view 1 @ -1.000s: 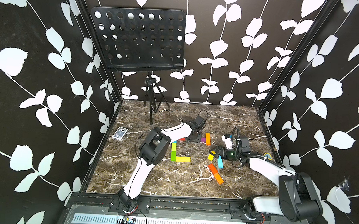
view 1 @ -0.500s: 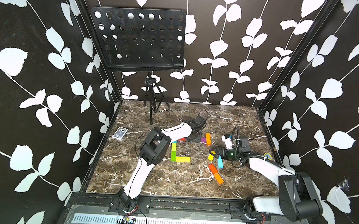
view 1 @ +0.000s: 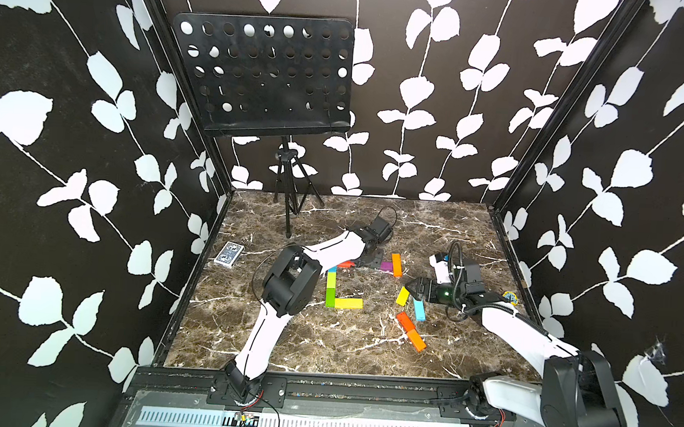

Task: Assemble the letter t with building blocks
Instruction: Assemble the building block at the center of the board, then pick up the building block from the center of the board.

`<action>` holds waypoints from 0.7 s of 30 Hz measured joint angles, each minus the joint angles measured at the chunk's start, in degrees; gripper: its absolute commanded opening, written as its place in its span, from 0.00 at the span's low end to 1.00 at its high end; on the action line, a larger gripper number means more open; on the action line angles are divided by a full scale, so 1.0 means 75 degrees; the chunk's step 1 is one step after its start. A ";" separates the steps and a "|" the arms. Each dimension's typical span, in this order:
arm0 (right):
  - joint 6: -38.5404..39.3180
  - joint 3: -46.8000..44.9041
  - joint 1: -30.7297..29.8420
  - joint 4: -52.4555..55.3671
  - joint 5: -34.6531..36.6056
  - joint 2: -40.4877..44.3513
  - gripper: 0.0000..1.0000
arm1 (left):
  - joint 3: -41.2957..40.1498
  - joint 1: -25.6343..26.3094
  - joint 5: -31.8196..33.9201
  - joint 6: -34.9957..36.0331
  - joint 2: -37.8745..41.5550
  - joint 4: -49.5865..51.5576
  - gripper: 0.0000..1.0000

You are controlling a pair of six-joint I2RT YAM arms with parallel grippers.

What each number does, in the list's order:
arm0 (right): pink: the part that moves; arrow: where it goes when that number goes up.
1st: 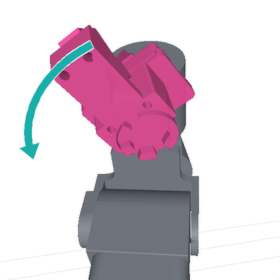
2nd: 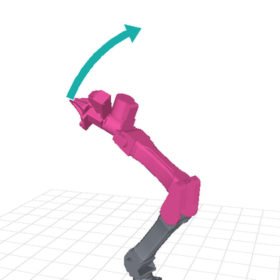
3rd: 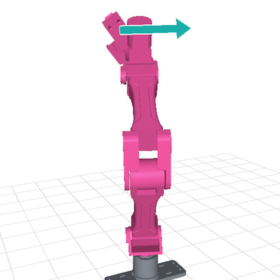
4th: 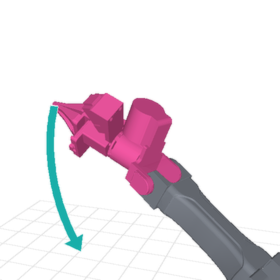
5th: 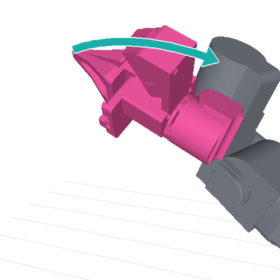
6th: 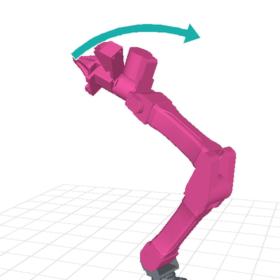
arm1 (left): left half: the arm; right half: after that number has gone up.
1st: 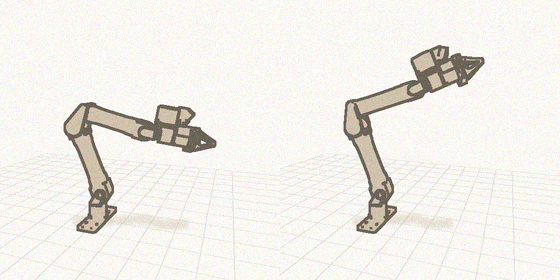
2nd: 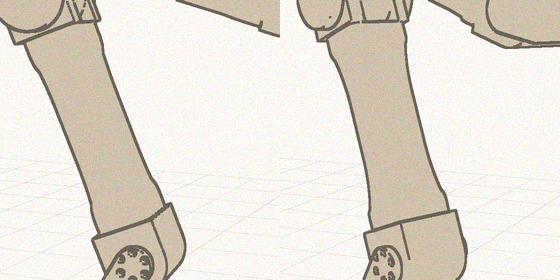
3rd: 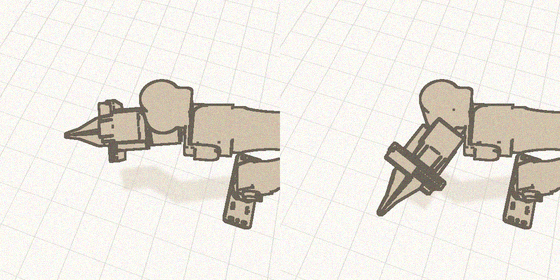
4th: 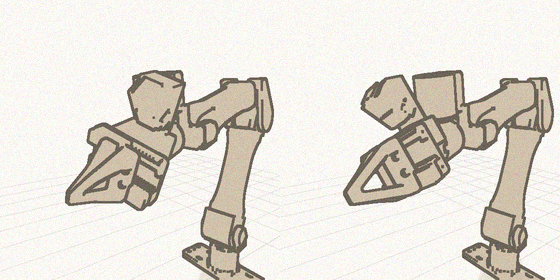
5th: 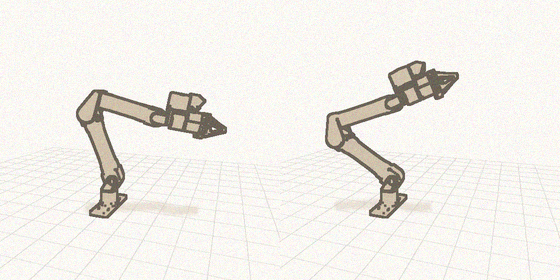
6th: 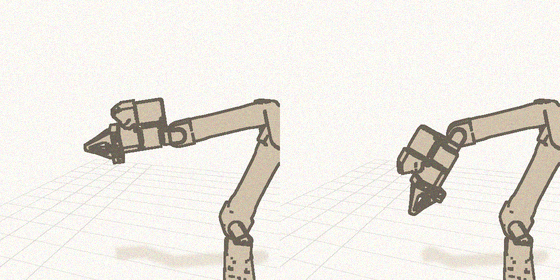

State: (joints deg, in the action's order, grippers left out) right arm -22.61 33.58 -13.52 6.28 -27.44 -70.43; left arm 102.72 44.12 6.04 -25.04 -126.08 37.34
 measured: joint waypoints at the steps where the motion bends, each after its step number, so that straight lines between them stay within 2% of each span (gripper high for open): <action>1: -0.0044 0.0000 0.0000 0.0070 0.0044 0.0003 0.84 | -0.0023 0.0050 -0.0085 0.0082 0.0154 -0.0026 0.30; 4: -0.0160 0.0000 0.0000 0.0399 0.0262 0.0117 0.84 | -0.0070 0.0338 -0.0204 0.0233 0.0554 -0.0117 0.34; 8: -0.0207 0.0000 0.0000 0.1061 0.0571 0.0874 0.87 | -0.0070 0.0970 -0.0402 0.0280 0.0845 -0.0254 0.41; 13: -0.0315 -0.0009 -0.0009 0.1687 0.0609 0.2031 0.88 | -0.0073 0.1562 -0.0816 0.0117 0.0796 -0.0291 0.41; 21: -0.0632 -0.0848 -0.0082 0.2410 0.0583 0.3468 0.88 | -0.0073 0.1684 -0.0918 -0.0119 0.0370 -0.0393 0.41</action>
State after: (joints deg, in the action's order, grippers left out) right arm -27.35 27.22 -14.13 24.36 -23.07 -44.42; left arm 102.17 56.75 -0.84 -25.93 -123.31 34.39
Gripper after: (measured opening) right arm 0.876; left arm 0.410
